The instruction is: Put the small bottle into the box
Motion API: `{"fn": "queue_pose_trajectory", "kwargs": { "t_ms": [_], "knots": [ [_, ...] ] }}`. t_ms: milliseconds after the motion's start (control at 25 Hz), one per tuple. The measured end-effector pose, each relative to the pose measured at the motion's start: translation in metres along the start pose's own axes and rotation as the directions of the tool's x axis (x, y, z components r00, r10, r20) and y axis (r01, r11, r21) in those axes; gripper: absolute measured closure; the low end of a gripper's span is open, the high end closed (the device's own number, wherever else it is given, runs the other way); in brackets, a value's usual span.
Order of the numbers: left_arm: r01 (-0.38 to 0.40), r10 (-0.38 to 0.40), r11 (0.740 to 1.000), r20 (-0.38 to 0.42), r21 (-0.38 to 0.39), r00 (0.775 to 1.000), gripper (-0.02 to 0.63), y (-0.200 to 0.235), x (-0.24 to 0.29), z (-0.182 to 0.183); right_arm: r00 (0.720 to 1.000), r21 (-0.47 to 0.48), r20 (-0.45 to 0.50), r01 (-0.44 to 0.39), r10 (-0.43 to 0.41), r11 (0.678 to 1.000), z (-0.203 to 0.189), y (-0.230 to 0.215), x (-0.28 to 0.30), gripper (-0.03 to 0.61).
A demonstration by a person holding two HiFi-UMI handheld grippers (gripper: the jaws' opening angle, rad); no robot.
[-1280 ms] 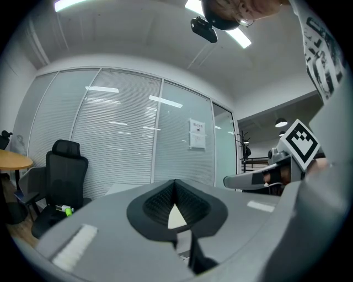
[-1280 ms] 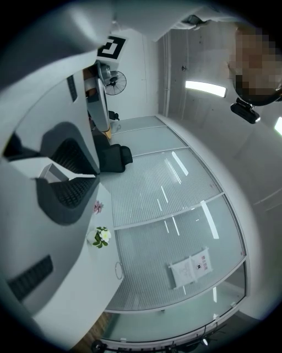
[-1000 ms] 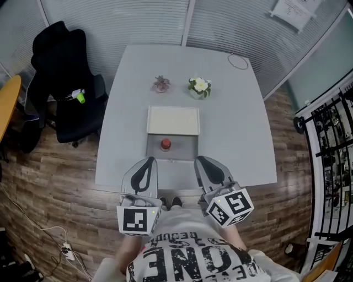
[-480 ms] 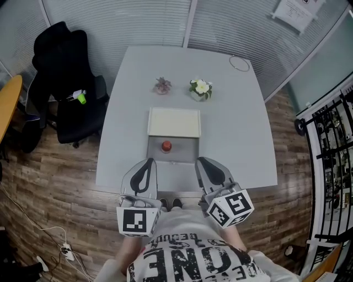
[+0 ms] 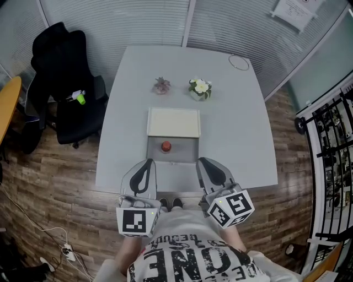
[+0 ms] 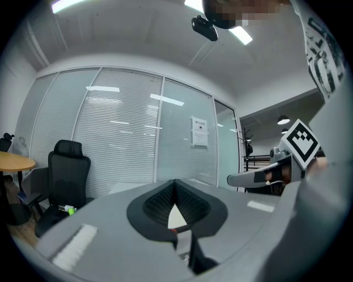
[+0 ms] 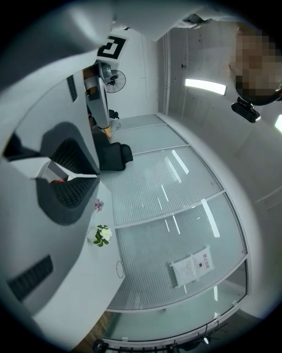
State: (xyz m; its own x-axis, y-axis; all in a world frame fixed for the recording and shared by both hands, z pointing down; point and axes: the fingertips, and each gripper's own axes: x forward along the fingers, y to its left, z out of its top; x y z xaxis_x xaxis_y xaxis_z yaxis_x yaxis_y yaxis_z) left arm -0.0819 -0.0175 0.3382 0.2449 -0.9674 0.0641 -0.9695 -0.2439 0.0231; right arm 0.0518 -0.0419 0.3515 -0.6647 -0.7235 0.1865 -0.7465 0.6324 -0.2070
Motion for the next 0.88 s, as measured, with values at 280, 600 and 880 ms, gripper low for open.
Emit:
{"fn": "queue_pose_trajectory", "kwargs": {
  "t_ms": [280, 600, 880],
  "knots": [
    [0.003, -0.003, 1.0, -0.002, -0.001, 1.0, 0.604, 0.0009, 0.0015, -0.002, 1.0, -0.005, -0.003, 0.003, -0.003, 1.0, -0.0006, -0.0007, 0.0001, 0.552],
    [0.015, -0.015, 1.0, -0.001, -0.003, 1.0, 0.604, 0.0044, 0.0042, -0.0023, 1.0, -0.01, -0.004, 0.015, -0.015, 1.0, -0.0016, -0.0008, 0.0018, 0.552],
    [0.026, -0.026, 1.0, -0.014, -0.004, 1.0, 0.603, 0.0053, 0.0091, -0.0071, 1.0, -0.009, -0.015, 0.026, -0.026, 1.0, -0.0028, -0.003, 0.0011, 0.552]
  ]
}}
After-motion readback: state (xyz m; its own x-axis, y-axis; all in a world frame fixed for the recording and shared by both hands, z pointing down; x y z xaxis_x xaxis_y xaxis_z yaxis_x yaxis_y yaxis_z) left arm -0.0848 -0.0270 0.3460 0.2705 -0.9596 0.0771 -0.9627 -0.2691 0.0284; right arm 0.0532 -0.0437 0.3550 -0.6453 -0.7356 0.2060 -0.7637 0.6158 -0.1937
